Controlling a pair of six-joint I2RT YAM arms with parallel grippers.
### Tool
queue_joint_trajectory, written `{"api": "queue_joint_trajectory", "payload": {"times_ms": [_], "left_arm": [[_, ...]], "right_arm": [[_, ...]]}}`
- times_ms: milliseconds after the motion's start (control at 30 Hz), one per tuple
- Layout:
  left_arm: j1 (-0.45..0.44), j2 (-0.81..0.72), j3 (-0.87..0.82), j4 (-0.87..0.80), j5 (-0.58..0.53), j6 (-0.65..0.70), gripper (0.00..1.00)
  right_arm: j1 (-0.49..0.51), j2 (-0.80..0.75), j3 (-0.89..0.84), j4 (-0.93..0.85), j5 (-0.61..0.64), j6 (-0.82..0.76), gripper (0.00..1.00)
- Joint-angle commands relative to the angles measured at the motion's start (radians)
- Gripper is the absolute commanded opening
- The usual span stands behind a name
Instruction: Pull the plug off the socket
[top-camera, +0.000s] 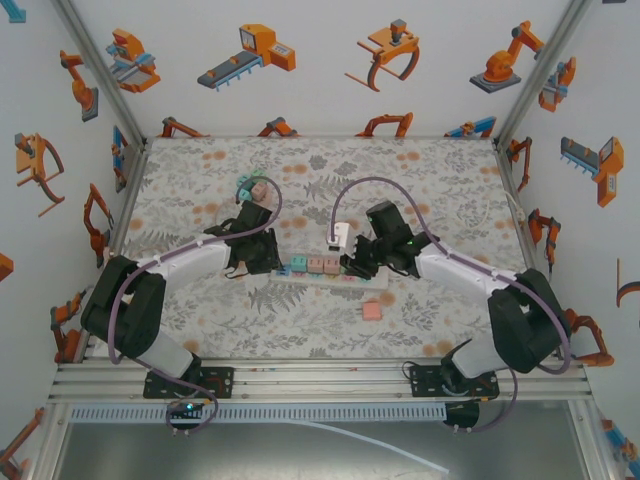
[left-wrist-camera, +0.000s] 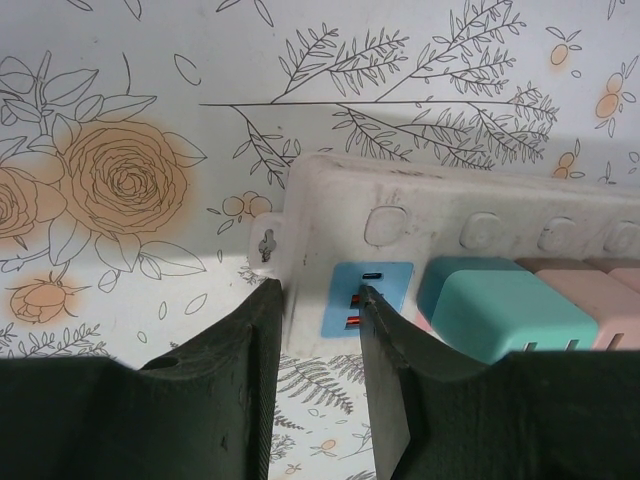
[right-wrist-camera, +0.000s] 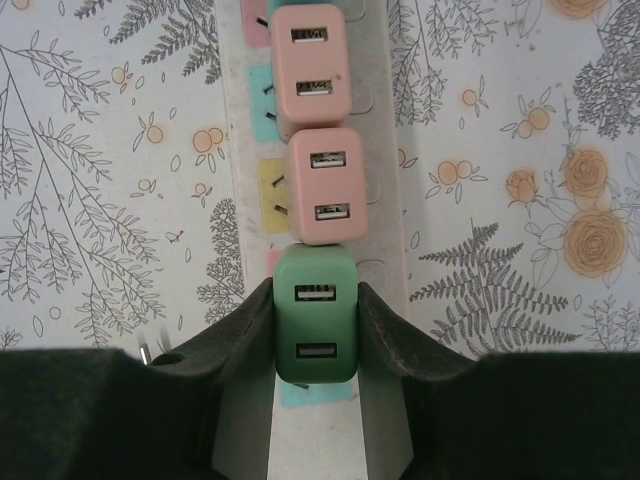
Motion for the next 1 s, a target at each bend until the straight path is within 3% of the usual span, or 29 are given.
{"api": "queue_joint_trajectory", "payload": {"times_ms": [0,167,433,500,800,900,967], "left_arm": [[-0.013,0.098,-0.068,-0.077,-0.092,-0.018,0.37],[-0.013,0.051,-0.067,-0.080,-0.088,-0.017,0.40],[-0.012,-0.098,0.001,-0.132,-0.101,0.021,0.53],[-0.012,-0.148,0.022,-0.150,-0.105,0.046,0.57],[-0.009,-0.466,0.044,-0.148,-0.128,0.233,0.70],[-0.009,-0.577,0.018,-0.100,-0.043,0.359,0.77],[-0.011,-0.647,0.002,-0.087,0.016,0.457,0.83]], "right_arm": [[0.006,-0.034,0.003,0.111,-0.085,0.017,0.00],[0.004,-0.064,0.009,0.115,-0.090,0.038,0.00],[-0.016,-0.166,0.002,0.197,-0.109,0.233,0.00],[-0.019,-0.189,-0.005,0.250,-0.095,0.352,0.00],[-0.022,-0.264,-0.086,0.501,0.194,1.092,0.00],[-0.022,-0.292,-0.140,0.572,0.200,1.258,0.00],[-0.022,-0.317,-0.144,0.518,0.223,1.344,0.00]]}}
